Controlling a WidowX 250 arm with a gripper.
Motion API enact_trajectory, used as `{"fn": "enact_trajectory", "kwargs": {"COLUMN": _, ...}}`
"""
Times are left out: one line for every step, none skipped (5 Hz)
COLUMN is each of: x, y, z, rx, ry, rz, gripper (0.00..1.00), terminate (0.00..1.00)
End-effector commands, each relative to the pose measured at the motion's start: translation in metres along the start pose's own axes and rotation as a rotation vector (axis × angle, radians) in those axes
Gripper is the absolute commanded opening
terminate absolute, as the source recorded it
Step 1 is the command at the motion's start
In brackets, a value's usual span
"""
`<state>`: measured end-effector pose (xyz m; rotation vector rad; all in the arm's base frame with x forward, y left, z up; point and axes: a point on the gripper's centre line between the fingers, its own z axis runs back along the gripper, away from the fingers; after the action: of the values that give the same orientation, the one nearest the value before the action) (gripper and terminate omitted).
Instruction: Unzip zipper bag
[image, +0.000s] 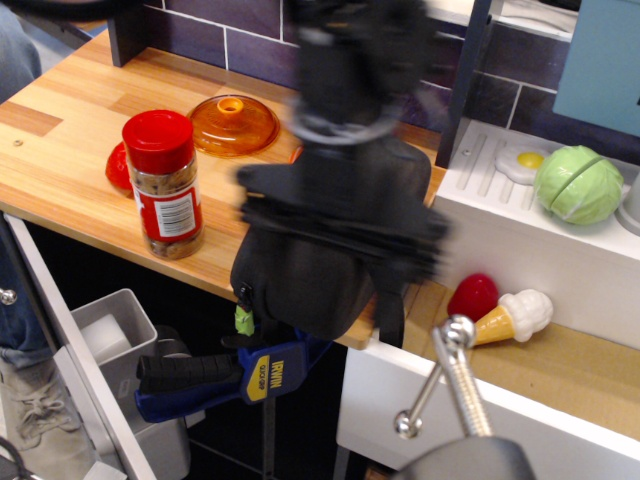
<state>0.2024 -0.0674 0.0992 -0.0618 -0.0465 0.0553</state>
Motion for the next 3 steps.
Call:
{"fn": "enact_trajectory", "kwargs": {"x": -0.002, "y": 0.037, "z": -0.012, "rx": 0.065, "ry": -0.069, "rz": -0.088, "gripper": 1.00, "terminate": 0.00}}
{"fn": "enact_trajectory", "kwargs": {"x": 0.003, "y": 0.051, "z": -0.028, "rx": 0.099, "ry": -0.072, "rz": -0.090, "gripper": 1.00, "terminate": 0.00}}
{"fn": "enact_trajectory", "kwargs": {"x": 0.006, "y": 0.054, "z": -0.041, "rx": 0.117, "ry": -0.083, "rz": -0.099, "gripper": 1.00, "terminate": 0.00}}
